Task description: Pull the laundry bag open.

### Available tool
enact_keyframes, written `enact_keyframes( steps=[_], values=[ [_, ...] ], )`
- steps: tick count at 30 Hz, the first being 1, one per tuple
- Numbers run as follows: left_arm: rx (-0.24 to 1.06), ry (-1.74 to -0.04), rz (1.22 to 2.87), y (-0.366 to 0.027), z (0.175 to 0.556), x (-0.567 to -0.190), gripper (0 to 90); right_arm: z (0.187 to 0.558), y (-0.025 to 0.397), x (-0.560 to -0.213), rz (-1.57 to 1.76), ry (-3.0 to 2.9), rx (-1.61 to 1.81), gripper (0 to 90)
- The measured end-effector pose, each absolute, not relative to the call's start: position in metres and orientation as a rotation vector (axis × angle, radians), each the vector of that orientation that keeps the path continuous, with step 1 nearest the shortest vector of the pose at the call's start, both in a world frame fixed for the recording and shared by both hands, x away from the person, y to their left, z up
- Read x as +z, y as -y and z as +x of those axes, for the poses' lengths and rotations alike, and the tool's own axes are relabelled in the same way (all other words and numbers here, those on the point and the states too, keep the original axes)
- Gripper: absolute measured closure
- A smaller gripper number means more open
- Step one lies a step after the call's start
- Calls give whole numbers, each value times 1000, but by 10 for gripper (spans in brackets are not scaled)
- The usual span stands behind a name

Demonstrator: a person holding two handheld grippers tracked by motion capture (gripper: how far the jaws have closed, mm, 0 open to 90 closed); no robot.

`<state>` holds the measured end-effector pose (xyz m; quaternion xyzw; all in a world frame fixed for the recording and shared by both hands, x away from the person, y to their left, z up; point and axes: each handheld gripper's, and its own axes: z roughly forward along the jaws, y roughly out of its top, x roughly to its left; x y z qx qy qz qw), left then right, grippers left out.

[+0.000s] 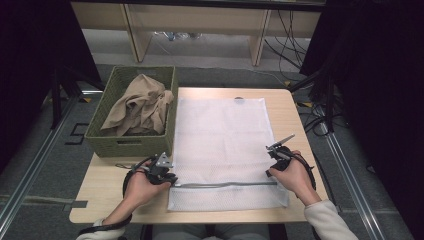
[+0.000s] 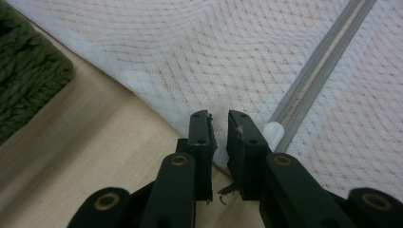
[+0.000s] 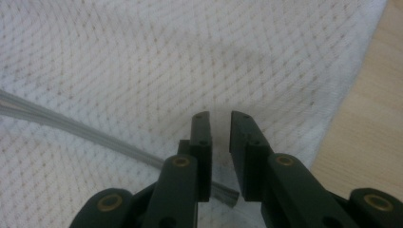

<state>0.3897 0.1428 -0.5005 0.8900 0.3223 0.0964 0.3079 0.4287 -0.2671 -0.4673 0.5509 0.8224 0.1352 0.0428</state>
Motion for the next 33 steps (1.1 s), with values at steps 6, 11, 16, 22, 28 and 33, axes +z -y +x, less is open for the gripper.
enact_keyframes(
  steps=[6,11,16,22,28,33],
  values=[
    [275,-845,2397,-144,398,-498,798,428,264,-469,1690,-2542,395,805],
    [313,-872,2374,-143,401,-499,796,425,259,-467,1672,-2550,418,793],
    [300,-847,2402,-145,404,-498,793,421,248,-458,1650,-2555,456,778],
    [299,-863,2413,-145,410,-497,788,422,230,-452,1568,-2616,513,768],
    [336,-884,2305,-149,399,-490,732,424,215,-451,1506,-2652,536,750],
    [373,-887,2219,-159,388,-476,675,428,201,-450,1418,-2708,588,737]
  ],
)
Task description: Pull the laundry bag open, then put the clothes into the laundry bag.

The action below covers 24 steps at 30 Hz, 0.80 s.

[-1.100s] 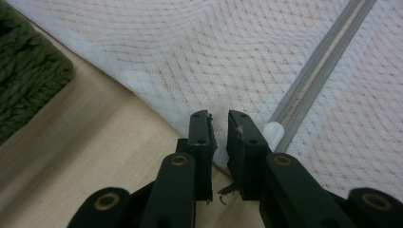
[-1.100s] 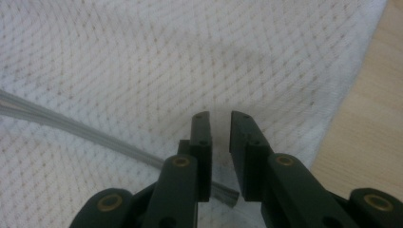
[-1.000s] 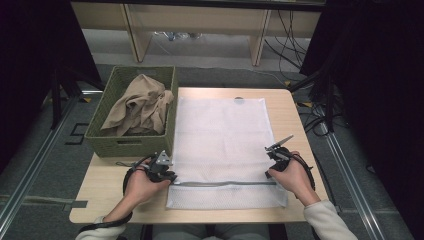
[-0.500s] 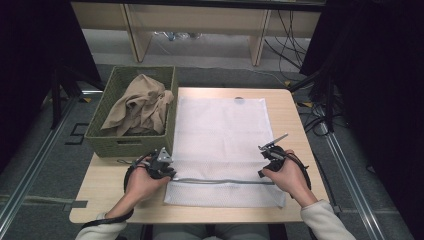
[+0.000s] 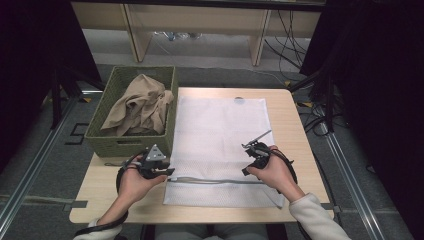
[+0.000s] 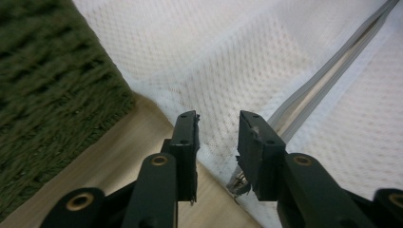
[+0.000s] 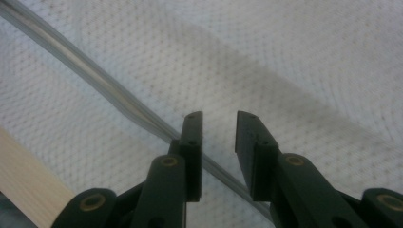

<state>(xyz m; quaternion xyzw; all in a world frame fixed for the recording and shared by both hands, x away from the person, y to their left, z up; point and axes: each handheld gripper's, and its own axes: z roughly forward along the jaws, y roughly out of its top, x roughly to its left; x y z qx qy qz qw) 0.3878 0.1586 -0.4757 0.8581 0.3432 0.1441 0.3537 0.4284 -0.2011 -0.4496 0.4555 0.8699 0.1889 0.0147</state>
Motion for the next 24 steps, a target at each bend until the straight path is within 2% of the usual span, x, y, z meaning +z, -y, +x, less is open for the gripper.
enact_keyframes(
  steps=[2,12,17,24],
  values=[
    [363,-891,2133,-164,380,-469,655,431,195,-450,1388,-2719,591,731],
    [396,-936,1980,-175,367,-472,549,433,182,-448,1347,-2731,626,711],
    [394,-933,1990,-175,366,-473,507,433,181,-449,1322,-2737,634,706],
    [376,-940,1959,-170,367,-473,503,435,169,-455,1292,-2775,605,689]
  ],
)
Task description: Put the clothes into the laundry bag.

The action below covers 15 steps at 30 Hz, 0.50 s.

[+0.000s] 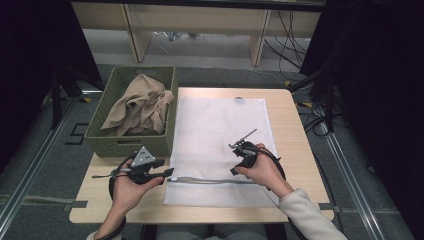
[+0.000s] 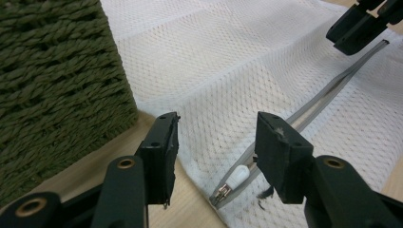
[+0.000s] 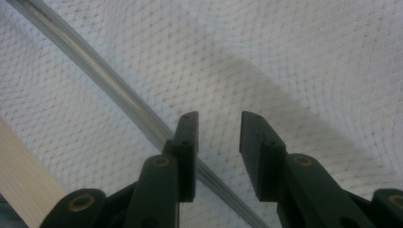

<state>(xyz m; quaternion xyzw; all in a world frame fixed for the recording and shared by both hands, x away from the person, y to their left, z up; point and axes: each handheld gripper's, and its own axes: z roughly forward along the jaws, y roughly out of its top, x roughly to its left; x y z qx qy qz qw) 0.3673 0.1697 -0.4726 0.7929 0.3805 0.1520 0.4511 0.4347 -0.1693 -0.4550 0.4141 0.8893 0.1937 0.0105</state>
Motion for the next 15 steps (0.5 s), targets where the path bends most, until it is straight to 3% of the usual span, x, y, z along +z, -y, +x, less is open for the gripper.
enact_keyframes(
  steps=[15],
  values=[
    [391,-936,1949,-167,368,-469,472,434,144,-471,1138,-2833,555,648]
  ],
)
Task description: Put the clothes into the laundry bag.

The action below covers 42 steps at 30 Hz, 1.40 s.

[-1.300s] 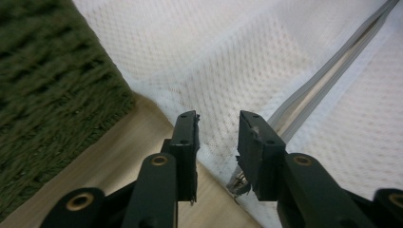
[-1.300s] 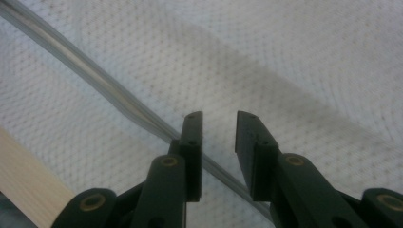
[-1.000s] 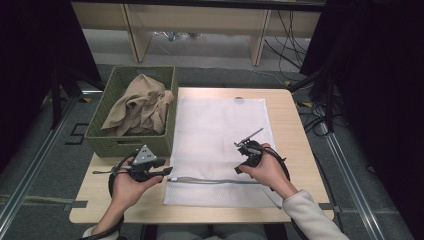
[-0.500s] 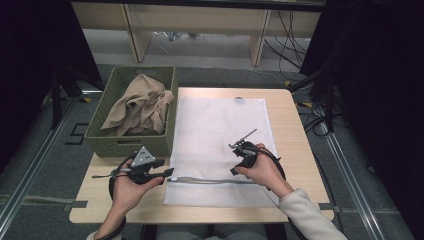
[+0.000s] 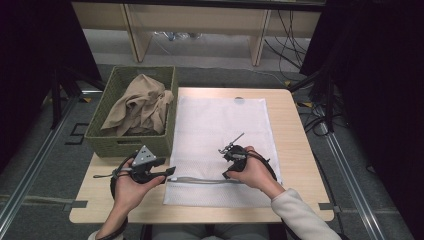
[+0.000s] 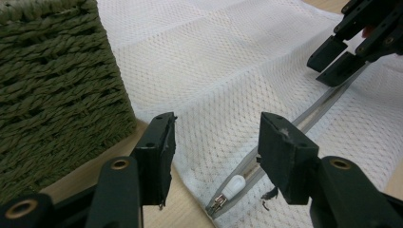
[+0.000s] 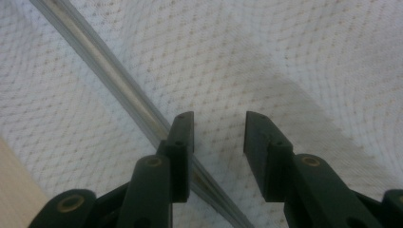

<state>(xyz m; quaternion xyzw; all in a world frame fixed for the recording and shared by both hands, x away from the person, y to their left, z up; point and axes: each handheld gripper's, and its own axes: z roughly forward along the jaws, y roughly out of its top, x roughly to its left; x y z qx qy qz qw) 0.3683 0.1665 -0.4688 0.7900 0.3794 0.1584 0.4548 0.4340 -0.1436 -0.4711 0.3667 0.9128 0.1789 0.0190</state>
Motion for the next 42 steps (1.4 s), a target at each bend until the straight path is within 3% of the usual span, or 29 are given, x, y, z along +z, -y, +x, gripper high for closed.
enact_keyframes(
  steps=[20,26,35,42],
  values=[
    [367,-959,1942,-168,369,-471,463,423,137,-475,927,-2900,445,545],
    [373,-941,1968,-169,370,-470,462,421,135,-478,906,-2903,414,552],
    [361,-943,1957,-167,370,-473,461,422,134,-478,891,-2901,434,755],
    [364,-946,1955,-166,370,-474,461,426,139,-477,960,-2906,494,854]
  ],
)
